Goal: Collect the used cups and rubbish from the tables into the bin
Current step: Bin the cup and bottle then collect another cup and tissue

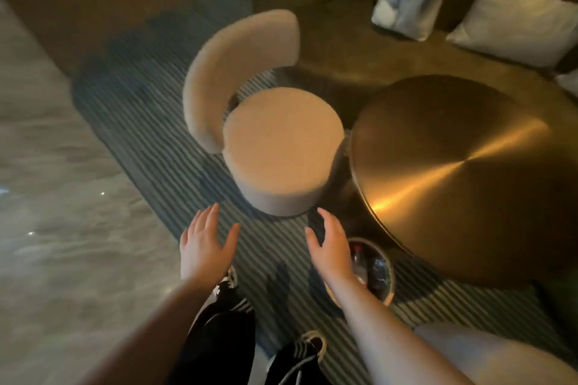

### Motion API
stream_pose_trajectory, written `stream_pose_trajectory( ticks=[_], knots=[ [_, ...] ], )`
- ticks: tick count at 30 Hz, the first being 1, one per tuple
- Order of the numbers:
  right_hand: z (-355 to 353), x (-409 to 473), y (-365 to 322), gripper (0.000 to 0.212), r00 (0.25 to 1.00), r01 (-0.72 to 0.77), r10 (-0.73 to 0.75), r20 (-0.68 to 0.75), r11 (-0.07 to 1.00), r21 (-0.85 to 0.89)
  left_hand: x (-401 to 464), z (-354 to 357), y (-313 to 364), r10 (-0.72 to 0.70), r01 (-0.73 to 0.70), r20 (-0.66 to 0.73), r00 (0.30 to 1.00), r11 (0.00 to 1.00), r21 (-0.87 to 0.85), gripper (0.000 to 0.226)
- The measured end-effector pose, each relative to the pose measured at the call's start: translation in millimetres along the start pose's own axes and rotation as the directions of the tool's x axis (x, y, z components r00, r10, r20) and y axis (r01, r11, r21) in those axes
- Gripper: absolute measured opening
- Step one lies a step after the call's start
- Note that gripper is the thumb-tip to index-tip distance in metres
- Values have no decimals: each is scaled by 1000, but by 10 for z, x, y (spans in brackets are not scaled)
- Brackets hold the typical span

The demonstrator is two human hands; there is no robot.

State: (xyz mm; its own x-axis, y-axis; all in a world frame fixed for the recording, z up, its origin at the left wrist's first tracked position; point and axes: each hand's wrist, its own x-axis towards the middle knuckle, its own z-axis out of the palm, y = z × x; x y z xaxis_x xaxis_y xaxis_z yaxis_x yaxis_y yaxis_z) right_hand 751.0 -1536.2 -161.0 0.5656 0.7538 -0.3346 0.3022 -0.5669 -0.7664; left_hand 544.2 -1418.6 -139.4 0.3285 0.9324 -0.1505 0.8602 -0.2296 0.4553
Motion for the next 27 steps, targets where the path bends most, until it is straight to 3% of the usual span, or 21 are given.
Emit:
stream_pose_trajectory(
  ticks=[5, 11, 20, 27],
  knots=[
    [455, 495, -918, 53, 972, 190, -173, 161, 977, -97, 324, -483, -540, -151, 150, -117, 982, 989, -21, 72],
    [1278, 1424, -2042, 50, 919, 378, -346, 190, 909, -174, 1426, -999, -1306, -268, 264, -208, 941, 963, -48, 68],
    [2288, 3108, -3756, 47, 943, 332, -318, 102, 923, -195, 3834, -2121, -2237, -183, 181, -184, 966, 983, -26, 73],
    [2576, 4143, -4484, 48, 953, 302, -298, 54, 924, -234, 5306, -2658, -2327, -172, 168, -127, 977, 985, -40, 72]
  ],
)
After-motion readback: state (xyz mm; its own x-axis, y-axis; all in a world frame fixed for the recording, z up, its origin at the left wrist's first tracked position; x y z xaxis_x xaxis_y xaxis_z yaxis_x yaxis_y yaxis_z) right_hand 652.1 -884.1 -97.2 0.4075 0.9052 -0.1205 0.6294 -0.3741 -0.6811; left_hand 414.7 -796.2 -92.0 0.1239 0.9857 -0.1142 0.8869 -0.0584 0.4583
